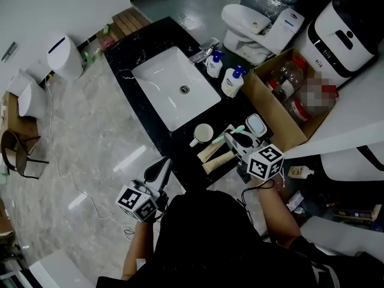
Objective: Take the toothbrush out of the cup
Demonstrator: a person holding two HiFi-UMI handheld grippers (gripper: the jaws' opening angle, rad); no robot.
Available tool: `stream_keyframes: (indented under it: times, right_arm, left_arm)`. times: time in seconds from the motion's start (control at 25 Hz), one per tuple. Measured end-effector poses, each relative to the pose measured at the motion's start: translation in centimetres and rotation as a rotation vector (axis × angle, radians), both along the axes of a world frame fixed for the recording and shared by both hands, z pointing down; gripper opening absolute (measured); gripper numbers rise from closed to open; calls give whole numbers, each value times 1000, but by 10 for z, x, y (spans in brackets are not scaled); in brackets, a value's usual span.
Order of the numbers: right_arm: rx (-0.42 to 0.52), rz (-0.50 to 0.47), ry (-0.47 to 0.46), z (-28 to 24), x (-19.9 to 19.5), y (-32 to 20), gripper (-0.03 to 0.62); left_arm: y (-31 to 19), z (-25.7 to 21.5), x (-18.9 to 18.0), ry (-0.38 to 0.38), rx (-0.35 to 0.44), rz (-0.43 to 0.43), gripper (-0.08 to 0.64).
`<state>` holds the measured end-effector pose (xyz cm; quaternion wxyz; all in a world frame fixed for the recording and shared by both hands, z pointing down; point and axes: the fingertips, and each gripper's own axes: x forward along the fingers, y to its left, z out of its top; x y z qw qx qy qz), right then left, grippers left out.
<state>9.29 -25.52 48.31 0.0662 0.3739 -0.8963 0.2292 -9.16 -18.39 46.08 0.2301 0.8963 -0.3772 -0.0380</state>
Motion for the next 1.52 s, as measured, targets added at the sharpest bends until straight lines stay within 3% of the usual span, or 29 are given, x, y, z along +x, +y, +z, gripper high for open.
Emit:
stream_keyframes:
  times: [0.6, 1.52]
  right_arm:
    - [-37, 99, 20, 17, 44, 35, 38]
    - [-90, 83, 6, 40, 61, 55, 38]
  left_arm:
    - [-1, 1, 21, -2, -3, 80, 9]
    - [0, 4, 39, -36, -12, 111, 9]
